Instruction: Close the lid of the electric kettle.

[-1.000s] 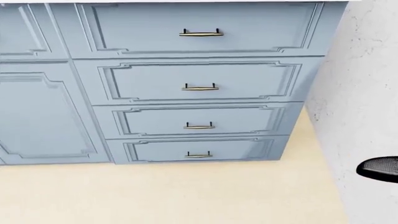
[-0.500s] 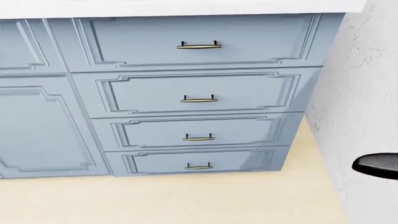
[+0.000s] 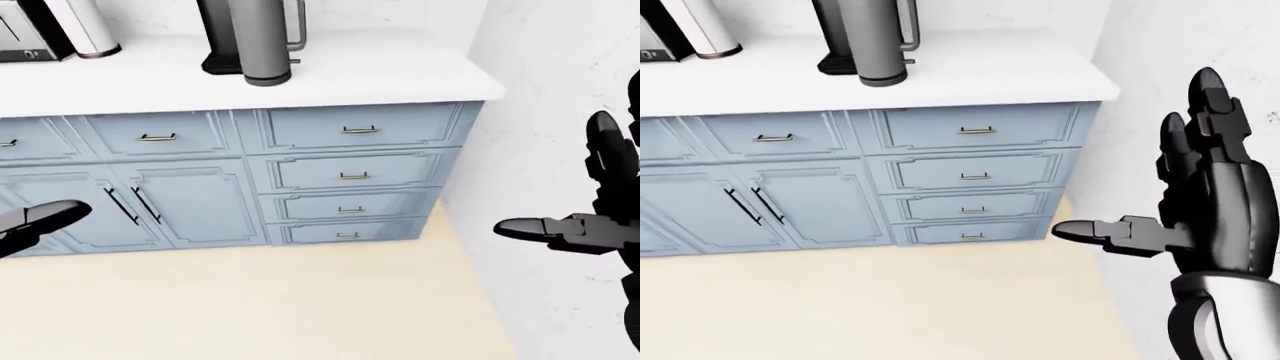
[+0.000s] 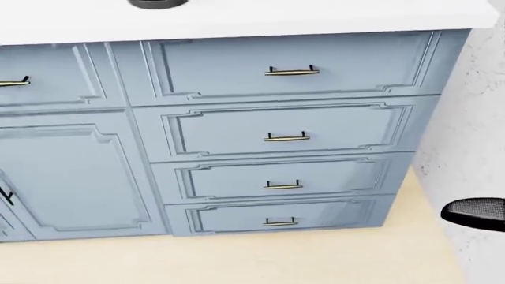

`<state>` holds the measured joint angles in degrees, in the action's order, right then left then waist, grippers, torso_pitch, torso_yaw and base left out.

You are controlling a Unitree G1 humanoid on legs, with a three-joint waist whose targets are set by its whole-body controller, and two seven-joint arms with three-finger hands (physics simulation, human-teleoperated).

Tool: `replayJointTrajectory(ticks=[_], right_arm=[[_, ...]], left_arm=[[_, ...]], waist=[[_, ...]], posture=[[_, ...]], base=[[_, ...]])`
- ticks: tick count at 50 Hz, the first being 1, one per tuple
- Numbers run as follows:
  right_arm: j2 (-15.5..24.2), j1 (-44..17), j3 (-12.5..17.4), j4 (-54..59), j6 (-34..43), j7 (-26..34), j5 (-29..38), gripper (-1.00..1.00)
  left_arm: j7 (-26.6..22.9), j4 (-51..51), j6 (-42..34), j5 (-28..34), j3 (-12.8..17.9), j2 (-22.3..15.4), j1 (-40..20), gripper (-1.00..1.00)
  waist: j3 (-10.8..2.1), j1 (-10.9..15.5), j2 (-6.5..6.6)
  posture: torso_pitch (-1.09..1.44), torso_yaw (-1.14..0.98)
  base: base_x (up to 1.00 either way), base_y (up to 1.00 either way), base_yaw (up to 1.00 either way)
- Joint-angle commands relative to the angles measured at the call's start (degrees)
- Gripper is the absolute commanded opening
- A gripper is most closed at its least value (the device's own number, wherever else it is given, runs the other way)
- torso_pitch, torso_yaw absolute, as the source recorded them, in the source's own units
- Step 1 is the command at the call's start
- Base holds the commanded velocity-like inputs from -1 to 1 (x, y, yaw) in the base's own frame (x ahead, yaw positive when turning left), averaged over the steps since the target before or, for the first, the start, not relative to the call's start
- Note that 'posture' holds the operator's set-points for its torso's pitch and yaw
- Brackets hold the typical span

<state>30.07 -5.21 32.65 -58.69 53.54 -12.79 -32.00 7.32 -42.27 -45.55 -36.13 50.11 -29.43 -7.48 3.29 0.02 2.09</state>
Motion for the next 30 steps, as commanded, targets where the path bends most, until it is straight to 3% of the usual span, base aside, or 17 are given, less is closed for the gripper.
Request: replayJointTrajectory(ticks=[1,8,10,11,13,14,17,21,23,24,25,26,27,30], right_arm=[[0.8,-1.1,1.4,-1.3,-1.9,-0.1,1.0,1.0],[0.7,-1.2,1.5,-1.3,-1.4,0.0,1.2,1.0],[0.9,-1.3,1.5,-1.3,-1.2,-0.3,0.8,1.0],[0.7,-1.2,1.4,-1.3,-1.3,-0.1,1.1,1.0],[0.4,-1.2,1.4,-1.3,-1.4,0.2,1.3,1.0],[0.5,-1.3,1.5,-1.3,-1.3,0.1,1.2,1.0],[0.4,-1.2,1.6,-1.3,-1.4,-0.2,0.8,1.0],[0.8,-1.0,1.9,-1.3,-1.3,-0.9,-0.2,1.0],[0.6,-1.1,1.7,-1.3,-1.4,-0.7,0.0,1.0],[0.9,-1.3,2.0,-1.3,-1.1,-1.0,-0.6,1.0],[1.2,-1.2,1.9,-1.3,-1.2,-1.4,-0.8,1.0],[1.2,-1.2,1.8,-1.3,-1.4,-1.5,-0.9,1.0],[0.9,-0.9,1.9,-1.3,-1.7,-1.4,-0.9,1.0],[0.2,-1.0,1.6,-1.3,-1.9,-0.6,0.4,1.0]], left_arm=[[-0.5,-1.3,2.2,0.2,0.2,-0.8,-0.8,1.0],[-0.4,-1.4,1.9,0.0,0.3,-0.9,-0.9,1.0],[-0.4,-1.5,1.9,0.0,0.4,-0.9,-0.9,1.0],[-0.4,-1.5,1.8,-0.1,0.4,-0.9,-0.9,1.0],[-0.4,-1.4,2.0,0.1,0.2,-0.8,-0.9,1.0],[-0.5,-1.4,2.1,0.3,0.1,-0.8,-0.9,1.0],[-0.6,-1.3,2.3,0.4,-0.1,-0.6,-0.8,1.0],[-0.7,-1.2,2.5,0.9,-0.4,-0.3,-0.8,1.0],[-0.9,-1.1,2.7,1.2,-0.7,-0.1,-0.7,1.0],[-0.9,-1.3,2.5,1.1,-0.6,-0.1,-0.8,1.0],[-1.0,-1.2,2.7,1.3,-0.7,0.0,-0.7,1.0],[-1.0,-1.3,2.6,1.3,-0.7,0.1,-0.7,1.0],[-0.9,-1.5,2.4,1.2,-0.7,0.0,-0.9,1.0],[-0.9,-1.5,2.4,1.2,-0.7,0.0,-0.8,1.0]], waist=[[-0.54,-0.1,0.12],[-0.67,0.1,-2.71],[-0.32,0.2,-4.41],[-0.84,0.3,-5.75],[0.19,-0.4,-4.18],[0.34,-0.1,-4.82],[-0.33,-0.5,-4.18],[0.36,-1.5,-1.82],[0.12,-2.0,0.57],[-0.64,-1.9,2.67],[-0.52,-1.2,4.17],[0.57,-1.4,1.96],[0.49,-1.4,2.41],[-0.63,-0.3,1.29]], posture=[[0.0,0.0],[0.0,0.0],[0.0,0.0],[0.0,0.0],[0.0,0.0],[0.0,0.0],[0.0,0.0],[0.0,0.0],[0.0,0.0],[0.0,0.0],[0.0,0.0],[0.0,0.0],[0.0,0.0],[0.0,0.0]], base=[[0.12,0.2,0.0],[0.13,0.2,0.0],[0.2,0.2,0.0],[0.24,0.2,0.0],[0.35,0.2,0.0],[0.37,0.2,0.0],[0.43,0.2,0.0],[0.51,0.2,0.0],[0.64,0.2,0.0],[0.63,0.2,0.0],[0.64,0.2,0.0],[0.62,0.2,0.0],[0.64,0.2,0.0],[0.63,0.2,0.0]])
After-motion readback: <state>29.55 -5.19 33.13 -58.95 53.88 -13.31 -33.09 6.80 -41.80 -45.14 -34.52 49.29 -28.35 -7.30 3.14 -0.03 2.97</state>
